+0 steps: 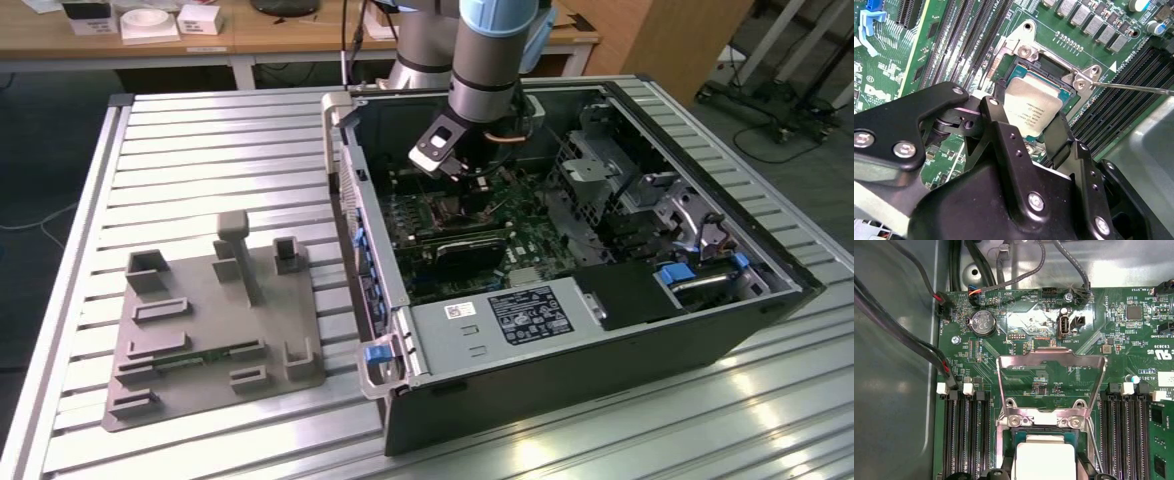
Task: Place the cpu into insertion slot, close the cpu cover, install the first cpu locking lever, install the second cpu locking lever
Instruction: 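Place the cpu into insertion slot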
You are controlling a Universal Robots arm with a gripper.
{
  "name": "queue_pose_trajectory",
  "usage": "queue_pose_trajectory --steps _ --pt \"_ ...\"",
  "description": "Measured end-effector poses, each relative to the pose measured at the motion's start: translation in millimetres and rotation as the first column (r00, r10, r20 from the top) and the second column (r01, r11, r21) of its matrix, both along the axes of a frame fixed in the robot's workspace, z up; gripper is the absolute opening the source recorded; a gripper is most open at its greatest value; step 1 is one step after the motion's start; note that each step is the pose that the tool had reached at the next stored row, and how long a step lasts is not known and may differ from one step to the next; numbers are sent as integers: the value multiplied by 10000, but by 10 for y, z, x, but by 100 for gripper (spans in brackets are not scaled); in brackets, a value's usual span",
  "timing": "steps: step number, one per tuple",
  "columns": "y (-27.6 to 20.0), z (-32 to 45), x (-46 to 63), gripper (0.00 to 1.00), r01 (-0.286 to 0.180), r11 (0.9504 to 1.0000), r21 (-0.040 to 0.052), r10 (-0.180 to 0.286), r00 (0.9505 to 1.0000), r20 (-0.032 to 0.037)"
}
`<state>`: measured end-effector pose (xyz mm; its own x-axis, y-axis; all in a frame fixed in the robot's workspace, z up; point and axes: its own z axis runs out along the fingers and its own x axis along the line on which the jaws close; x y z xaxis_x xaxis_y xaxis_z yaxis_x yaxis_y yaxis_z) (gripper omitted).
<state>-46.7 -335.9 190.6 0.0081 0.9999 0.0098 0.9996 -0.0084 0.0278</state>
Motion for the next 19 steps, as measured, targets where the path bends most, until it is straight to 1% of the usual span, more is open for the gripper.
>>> queue_pose_trajectory --steps 10,11,14,19 --pt "3 -7 2 56 1 10000 -18 -1 10000 8" --pt "2 -5 1 62 1 10000 -27 -1 10000 5" --pt "0 -2 0 62 1 10000 -45 -1 10000 1" --pt "1 50 0 62 2 10000 -44 -2 10000 2"
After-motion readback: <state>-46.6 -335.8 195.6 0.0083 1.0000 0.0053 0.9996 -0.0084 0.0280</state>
